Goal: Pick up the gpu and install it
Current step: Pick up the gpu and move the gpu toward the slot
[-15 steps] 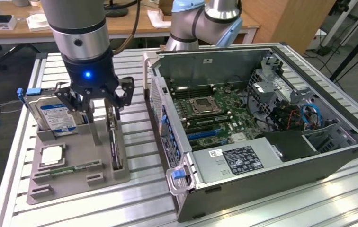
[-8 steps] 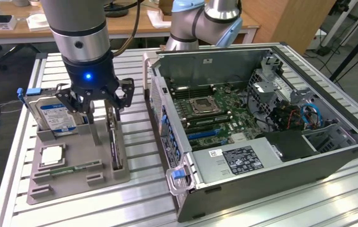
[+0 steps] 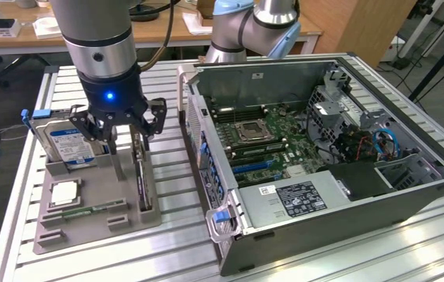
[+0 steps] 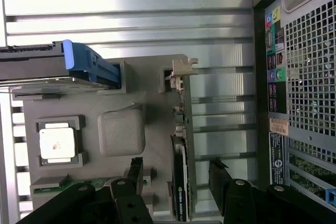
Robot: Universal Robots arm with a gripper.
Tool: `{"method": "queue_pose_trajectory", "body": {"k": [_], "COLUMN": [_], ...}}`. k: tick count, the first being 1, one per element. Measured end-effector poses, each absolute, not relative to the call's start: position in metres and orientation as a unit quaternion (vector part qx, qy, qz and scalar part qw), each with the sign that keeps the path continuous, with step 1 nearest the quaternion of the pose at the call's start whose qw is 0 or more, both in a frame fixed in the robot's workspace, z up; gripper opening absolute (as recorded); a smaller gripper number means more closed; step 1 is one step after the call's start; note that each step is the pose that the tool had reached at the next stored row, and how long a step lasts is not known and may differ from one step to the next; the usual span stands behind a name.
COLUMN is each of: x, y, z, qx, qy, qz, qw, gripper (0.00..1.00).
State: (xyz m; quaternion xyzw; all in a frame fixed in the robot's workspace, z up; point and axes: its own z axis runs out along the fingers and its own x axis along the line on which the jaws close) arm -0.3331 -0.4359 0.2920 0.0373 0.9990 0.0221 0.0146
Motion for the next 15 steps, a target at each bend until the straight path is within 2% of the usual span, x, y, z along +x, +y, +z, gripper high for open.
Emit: {"method": "queue_pose_trajectory", "body": {"k": [15], "x": [-0.3331], "y": [-0.4436], "z": [0.2876], "qx": [0.037], "qy": [0.999], "qz": [0.022], "qw": [0.015], "gripper": [0.62]}}
